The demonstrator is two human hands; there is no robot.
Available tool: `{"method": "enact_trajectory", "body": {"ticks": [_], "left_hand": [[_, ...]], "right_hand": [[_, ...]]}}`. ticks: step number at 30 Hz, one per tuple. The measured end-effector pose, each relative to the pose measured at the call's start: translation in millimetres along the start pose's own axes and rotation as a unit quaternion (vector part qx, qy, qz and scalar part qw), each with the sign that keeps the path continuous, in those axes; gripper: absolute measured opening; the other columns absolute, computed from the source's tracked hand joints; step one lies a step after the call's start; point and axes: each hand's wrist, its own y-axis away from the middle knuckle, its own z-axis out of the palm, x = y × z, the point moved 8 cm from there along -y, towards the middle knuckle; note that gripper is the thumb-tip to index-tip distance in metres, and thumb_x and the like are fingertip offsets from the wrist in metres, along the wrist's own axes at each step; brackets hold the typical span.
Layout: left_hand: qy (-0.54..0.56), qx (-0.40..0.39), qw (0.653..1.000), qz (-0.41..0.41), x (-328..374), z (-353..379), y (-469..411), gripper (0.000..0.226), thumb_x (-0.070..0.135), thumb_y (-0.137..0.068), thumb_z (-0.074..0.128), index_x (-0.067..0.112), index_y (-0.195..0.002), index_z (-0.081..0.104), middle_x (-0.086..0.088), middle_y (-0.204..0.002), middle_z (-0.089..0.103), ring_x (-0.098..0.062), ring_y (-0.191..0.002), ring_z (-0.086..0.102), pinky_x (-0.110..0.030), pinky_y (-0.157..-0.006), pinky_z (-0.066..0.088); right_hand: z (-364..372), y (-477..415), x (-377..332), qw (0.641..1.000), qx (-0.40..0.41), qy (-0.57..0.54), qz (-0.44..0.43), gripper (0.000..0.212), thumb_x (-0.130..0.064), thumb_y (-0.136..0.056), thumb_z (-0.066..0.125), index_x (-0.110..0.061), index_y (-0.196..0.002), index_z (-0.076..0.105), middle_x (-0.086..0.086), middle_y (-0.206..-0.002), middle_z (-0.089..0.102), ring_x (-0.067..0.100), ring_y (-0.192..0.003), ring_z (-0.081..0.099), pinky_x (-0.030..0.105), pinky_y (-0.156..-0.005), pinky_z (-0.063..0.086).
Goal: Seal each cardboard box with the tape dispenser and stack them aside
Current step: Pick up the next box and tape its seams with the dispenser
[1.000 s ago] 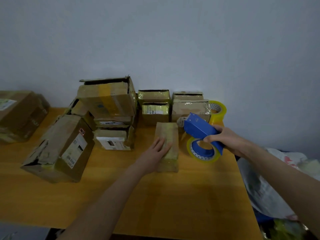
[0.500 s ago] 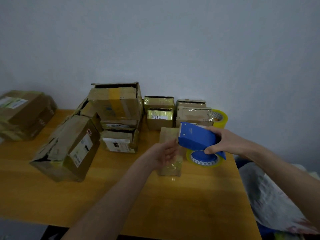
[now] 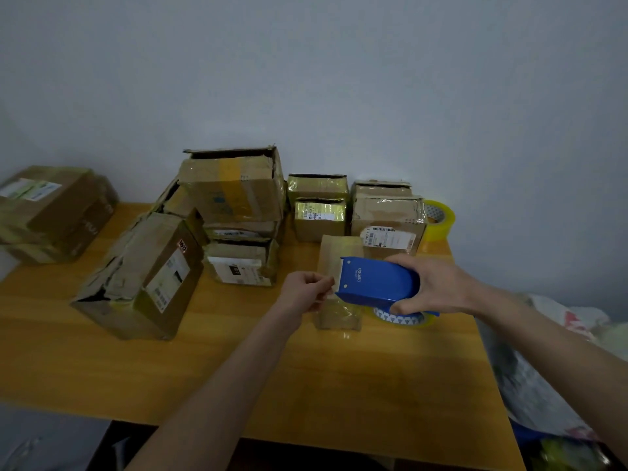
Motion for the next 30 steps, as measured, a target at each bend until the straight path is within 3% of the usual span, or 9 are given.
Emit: {"method": "enact_trajectory", "body": {"ticks": [6,13,23,30], "left_hand": [[-0.025,0.03,0.999,0.011,-9.6,-26.8,2.6,0.012,0.023,-0.091,0.062,0.014,-0.083,0.063,0.0,-0.08,0.061,-0.011,-0.075,0.057,-0.02,-0.059,0.046],[-0.056,0.088,0.995,0.001,-29.0,-63.9,0.7,0.014,0.018,-0.091,0.063,0.009,-0.08,0.063,-0.002,-0.076,0.058,-0.012,-0.072,0.054,-0.02,-0.054,0.047],[-0.079,0.111,0.991,0.017,-27.5,-48.2,-7.7,0.015,0.018,-0.092,0.062,0.009,-0.079,0.063,-0.001,-0.074,0.058,-0.009,-0.069,0.052,-0.021,-0.054,0.047],[-0.076,0.116,0.99,0.008,-31.5,-50.2,-10.0,0.015,0.019,-0.092,0.063,0.012,-0.078,0.062,0.001,-0.072,0.057,-0.009,-0.067,0.051,-0.021,-0.054,0.045]], "right_hand": [[6.9,4.8,7.2,1.0,-0.018,-0.003,0.016,0.065,-0.063,-0.056,0.064,-0.049,-0.116,0.043,-0.019,-0.1,0.06,0.007,-0.091,0.059,0.033,-0.078,0.054],[3.1,22.6,47.4,0.996,-0.043,-0.001,0.072,0.062,-0.042,-0.073,0.077,-0.04,-0.127,0.047,-0.015,-0.108,0.061,0.01,-0.096,0.06,0.035,-0.085,0.053],[6.5,19.2,63.4,0.994,-0.047,-0.03,0.09,0.07,-0.036,-0.072,0.079,-0.033,-0.134,0.045,-0.012,-0.107,0.06,0.008,-0.095,0.059,0.029,-0.083,0.05],[12.4,15.9,68.2,0.992,-0.057,-0.075,0.082,0.065,-0.034,-0.071,0.08,-0.032,-0.129,0.05,-0.01,-0.108,0.062,0.011,-0.097,0.062,0.04,-0.088,0.054]]}}
